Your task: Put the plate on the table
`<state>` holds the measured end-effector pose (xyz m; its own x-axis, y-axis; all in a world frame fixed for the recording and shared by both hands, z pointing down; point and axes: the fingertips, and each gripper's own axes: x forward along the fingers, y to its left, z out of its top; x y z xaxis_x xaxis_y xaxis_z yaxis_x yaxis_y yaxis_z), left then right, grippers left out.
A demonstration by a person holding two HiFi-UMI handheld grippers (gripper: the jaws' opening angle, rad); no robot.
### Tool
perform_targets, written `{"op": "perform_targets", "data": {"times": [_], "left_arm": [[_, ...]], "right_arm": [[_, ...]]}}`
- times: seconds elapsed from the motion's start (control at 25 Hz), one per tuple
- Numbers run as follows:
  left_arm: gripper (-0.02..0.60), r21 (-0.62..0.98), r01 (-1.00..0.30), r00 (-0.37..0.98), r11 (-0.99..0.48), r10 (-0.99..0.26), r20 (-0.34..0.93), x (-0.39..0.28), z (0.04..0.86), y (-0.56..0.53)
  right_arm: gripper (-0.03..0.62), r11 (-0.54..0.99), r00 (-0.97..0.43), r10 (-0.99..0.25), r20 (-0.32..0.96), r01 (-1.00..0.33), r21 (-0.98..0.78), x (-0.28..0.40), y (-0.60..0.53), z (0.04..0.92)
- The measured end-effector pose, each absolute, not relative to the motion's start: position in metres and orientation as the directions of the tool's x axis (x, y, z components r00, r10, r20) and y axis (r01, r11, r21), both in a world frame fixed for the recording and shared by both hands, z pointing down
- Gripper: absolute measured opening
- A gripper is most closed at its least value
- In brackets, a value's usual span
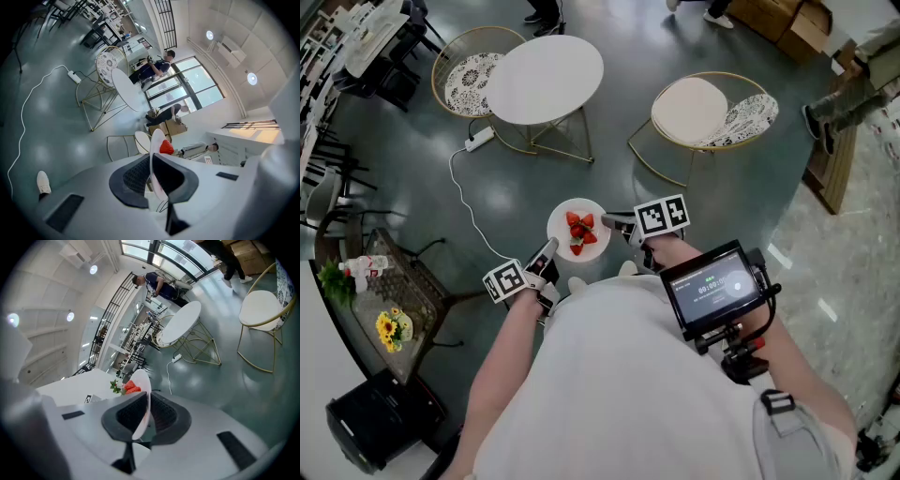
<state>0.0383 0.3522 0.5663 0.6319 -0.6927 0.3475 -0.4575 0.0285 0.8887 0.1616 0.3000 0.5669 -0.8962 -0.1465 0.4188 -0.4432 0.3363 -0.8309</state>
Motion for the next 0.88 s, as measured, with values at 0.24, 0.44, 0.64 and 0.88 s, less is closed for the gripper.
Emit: {"op": "perform_targets", "data": {"times": [0.24, 0.44, 0.64, 0.88], "left_arm": [[0.018, 0.891, -0.453, 0.627, 0.031, -0.700, 0.343, 0.0367, 0.5622, 0.3512], [0.018, 0.889, -0.456, 0.628, 0.033, -0.696, 0.348, 0.0363, 0.5635, 0.3530], [0.018, 0.887, -0.460, 0.627, 0.037, -0.694, 0.354, 0.0367, 0.5636, 0.3550], [0.018, 0.887, -0.460, 0.625, 0.038, -0.696, 0.354, 0.0374, 0.5636, 0.3570]], "right_arm": [[0.023, 0.313, -0.905, -0.158, 0.394, -0.424, -0.850, 0.1602, 0.2982, 0.5634], [0.023, 0.300, -0.905, -0.151, 0.397, -0.425, -0.854, 0.1600, 0.3010, 0.5660], [0.022, 0.293, -0.901, -0.144, 0.409, -0.434, -0.852, 0.1602, 0.3029, 0.5691], [0.023, 0.299, -0.898, -0.135, 0.419, -0.441, -0.846, 0.1599, 0.3038, 0.5698]]}}
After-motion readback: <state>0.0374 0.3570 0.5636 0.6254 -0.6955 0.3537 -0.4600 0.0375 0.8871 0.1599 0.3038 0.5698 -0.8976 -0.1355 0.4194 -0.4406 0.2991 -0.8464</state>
